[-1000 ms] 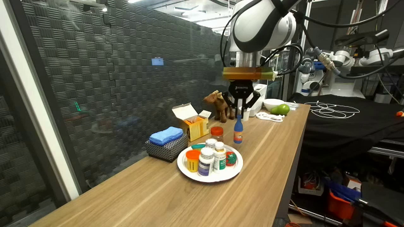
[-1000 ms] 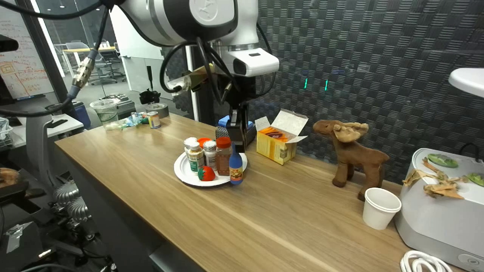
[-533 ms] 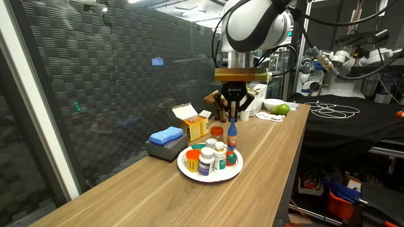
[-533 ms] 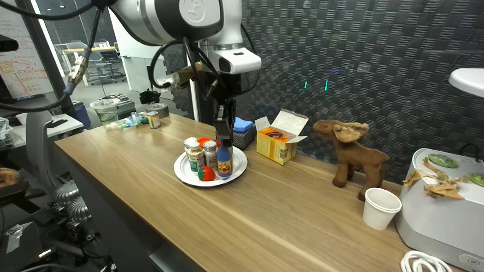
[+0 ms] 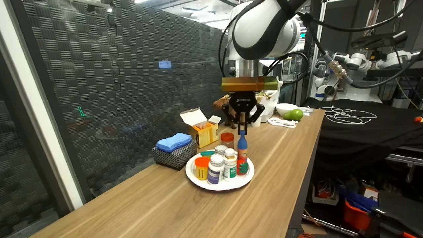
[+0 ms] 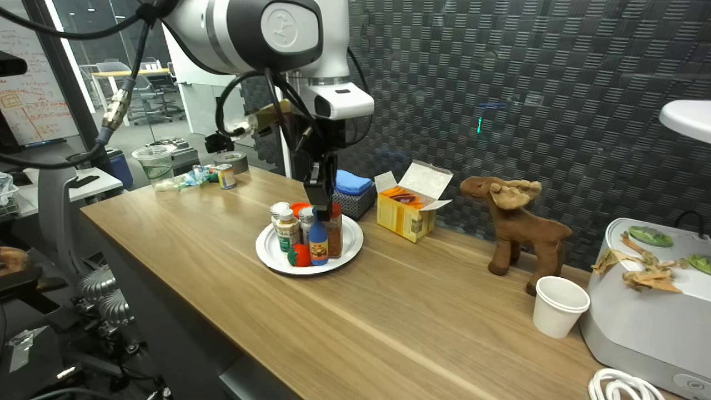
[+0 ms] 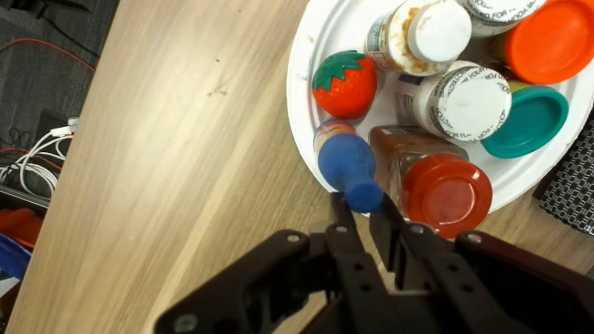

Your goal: Put the bottles and the orange plushie surrounding the white plate on the white plate

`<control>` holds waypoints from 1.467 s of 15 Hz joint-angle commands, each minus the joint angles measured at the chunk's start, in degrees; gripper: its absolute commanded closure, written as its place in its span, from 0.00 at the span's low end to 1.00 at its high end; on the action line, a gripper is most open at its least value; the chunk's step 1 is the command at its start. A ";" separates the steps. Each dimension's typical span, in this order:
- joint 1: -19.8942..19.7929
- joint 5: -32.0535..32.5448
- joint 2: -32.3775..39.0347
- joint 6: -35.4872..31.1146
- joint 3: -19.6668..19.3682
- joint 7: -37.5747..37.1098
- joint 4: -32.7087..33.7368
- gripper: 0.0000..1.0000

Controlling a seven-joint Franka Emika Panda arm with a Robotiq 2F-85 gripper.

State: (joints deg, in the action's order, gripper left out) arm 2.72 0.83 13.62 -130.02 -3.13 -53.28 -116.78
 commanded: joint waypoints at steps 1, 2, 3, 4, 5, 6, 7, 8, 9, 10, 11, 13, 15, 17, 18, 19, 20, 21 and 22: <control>-0.04 -2.68 1.23 0.34 0.69 0.72 1.52 0.87; -0.03 -3.05 1.52 0.33 0.83 0.84 1.88 0.87; 0.01 -3.54 1.85 0.40 0.98 0.96 2.17 0.87; 0.06 -4.00 2.18 0.36 1.17 1.12 2.48 0.87; 0.19 -4.23 2.59 0.21 1.33 1.13 2.89 0.87; 0.26 -4.32 2.97 0.06 1.46 1.17 3.24 0.87; 0.28 -4.56 3.52 0.00 1.67 1.40 3.68 0.87; 0.33 -4.72 4.13 0.00 1.87 1.53 4.19 0.87; 0.36 -4.90 4.60 0.14 2.05 1.65 4.72 0.87; 0.37 -5.15 5.13 0.35 2.21 1.83 5.33 0.87; 0.41 -5.39 5.60 0.36 2.32 1.98 5.86 0.87; 0.36 -6.39 6.40 0.42 2.50 2.57 6.73 0.87; 0.21 -7.30 6.58 0.54 2.51 3.06 7.31 0.87; 0.02 -8.17 6.02 0.19 2.35 3.47 7.11 0.87; -0.10 -8.56 5.38 -0.07 2.24 3.69 6.64 0.87; -0.21 -8.87 4.86 -0.39 2.09 3.80 6.27 0.87; -0.47 -9.29 4.00 -0.60 1.90 3.88 5.69 0.88; -0.69 -9.50 3.22 -0.97 1.72 3.96 5.11 0.88; -0.91 -9.57 2.45 -1.16 1.53 4.07 4.63 0.88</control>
State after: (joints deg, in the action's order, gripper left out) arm 2.42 -6.63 18.88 -130.39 -1.05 -51.01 -111.04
